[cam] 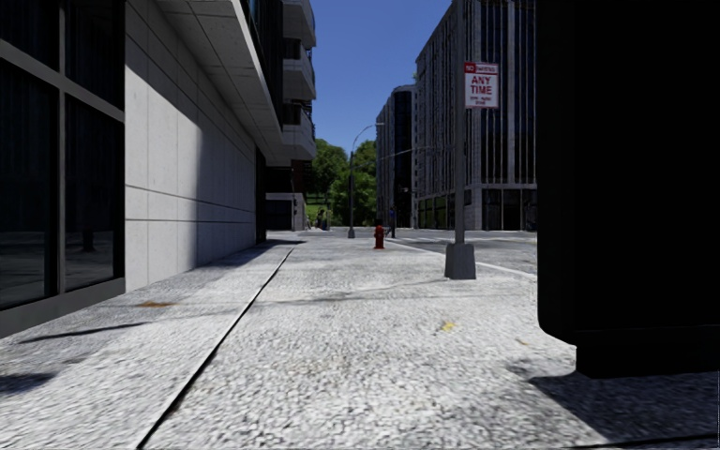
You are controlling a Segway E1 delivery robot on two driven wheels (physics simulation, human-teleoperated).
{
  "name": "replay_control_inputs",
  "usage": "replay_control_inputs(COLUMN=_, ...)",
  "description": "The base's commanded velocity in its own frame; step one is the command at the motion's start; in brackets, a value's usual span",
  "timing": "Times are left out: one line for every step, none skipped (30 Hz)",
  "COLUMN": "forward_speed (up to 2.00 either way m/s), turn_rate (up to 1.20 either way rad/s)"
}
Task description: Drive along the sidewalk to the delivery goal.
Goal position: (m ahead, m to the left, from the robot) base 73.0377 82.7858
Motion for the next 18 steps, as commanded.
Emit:
replay_control_inputs(forward_speed=2.00, turn_rate=0.00)
replay_control_inputs(forward_speed=2.00, turn_rate=0.00)
replay_control_inputs(forward_speed=2.00, turn_rate=0.00)
replay_control_inputs(forward_speed=2.00, turn_rate=0.00)
replay_control_inputs(forward_speed=2.00, turn_rate=0.00)
replay_control_inputs(forward_speed=2.00, turn_rate=0.00)
replay_control_inputs(forward_speed=2.00, turn_rate=0.00)
replay_control_inputs(forward_speed=2.00, turn_rate=0.00)
replay_control_inputs(forward_speed=2.00, turn_rate=0.00)
replay_control_inputs(forward_speed=2.00, turn_rate=0.00)
replay_control_inputs(forward_speed=2.00, turn_rate=0.07)
replay_control_inputs(forward_speed=2.00, turn_rate=0.18)
replay_control_inputs(forward_speed=2.00, turn_rate=0.22)
replay_control_inputs(forward_speed=2.00, turn_rate=0.23)
replay_control_inputs(forward_speed=2.00, turn_rate=0.23)
replay_control_inputs(forward_speed=2.00, turn_rate=0.23)
replay_control_inputs(forward_speed=2.00, turn_rate=0.23)
replay_control_inputs(forward_speed=2.00, turn_rate=0.23)
